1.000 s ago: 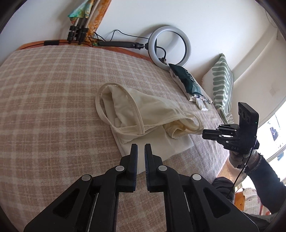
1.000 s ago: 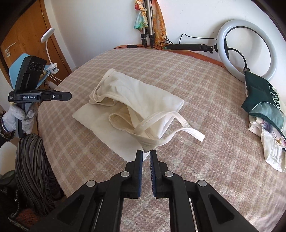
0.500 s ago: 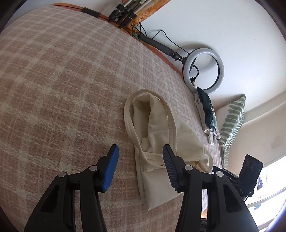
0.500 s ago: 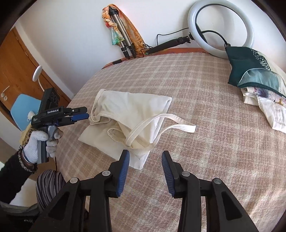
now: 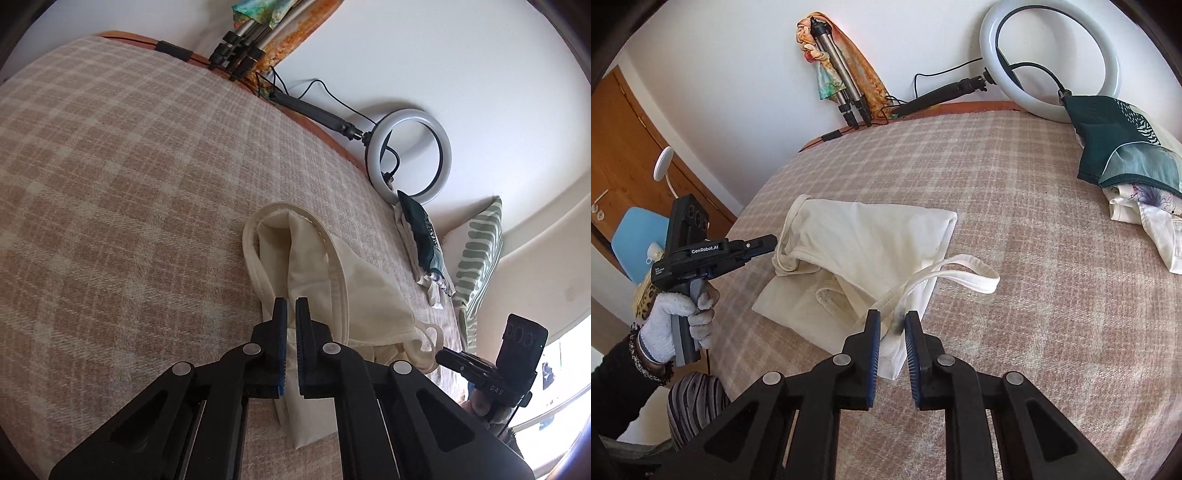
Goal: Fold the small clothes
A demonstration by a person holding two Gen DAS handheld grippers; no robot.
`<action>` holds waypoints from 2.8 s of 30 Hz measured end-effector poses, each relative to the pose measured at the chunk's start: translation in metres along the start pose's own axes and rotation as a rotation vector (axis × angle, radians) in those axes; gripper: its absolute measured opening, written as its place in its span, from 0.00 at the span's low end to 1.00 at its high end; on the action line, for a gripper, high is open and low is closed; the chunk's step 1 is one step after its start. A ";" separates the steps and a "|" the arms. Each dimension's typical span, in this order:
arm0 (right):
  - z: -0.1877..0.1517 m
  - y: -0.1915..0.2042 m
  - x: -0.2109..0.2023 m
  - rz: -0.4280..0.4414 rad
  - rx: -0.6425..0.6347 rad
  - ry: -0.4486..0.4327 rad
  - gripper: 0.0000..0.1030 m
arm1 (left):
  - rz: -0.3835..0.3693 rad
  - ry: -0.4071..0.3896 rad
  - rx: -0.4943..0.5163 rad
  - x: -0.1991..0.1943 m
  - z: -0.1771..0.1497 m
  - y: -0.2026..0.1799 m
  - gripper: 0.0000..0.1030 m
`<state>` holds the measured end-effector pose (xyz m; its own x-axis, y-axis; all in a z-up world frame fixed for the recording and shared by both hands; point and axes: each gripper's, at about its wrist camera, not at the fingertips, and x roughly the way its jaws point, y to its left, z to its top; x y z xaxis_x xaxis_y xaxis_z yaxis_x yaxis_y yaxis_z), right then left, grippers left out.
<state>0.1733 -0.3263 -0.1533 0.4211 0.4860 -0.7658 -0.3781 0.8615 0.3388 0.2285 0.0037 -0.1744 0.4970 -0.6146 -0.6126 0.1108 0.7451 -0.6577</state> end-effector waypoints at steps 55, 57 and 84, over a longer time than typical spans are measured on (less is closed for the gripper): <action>-0.044 0.008 -0.021 -0.144 -0.152 0.075 0.23 | 0.025 0.067 0.272 -0.075 -0.047 -0.021 0.09; -0.041 0.009 -0.039 -0.105 -0.150 0.038 0.23 | 0.002 0.038 0.293 -0.088 -0.040 -0.033 0.09; 0.011 -0.018 0.030 -0.041 -0.098 0.053 0.39 | 0.008 0.122 0.250 -0.012 0.000 -0.027 0.45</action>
<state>0.2015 -0.3254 -0.1758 0.3944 0.4402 -0.8066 -0.4416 0.8606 0.2538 0.2195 -0.0091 -0.1490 0.3928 -0.6239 -0.6756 0.3239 0.7814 -0.5334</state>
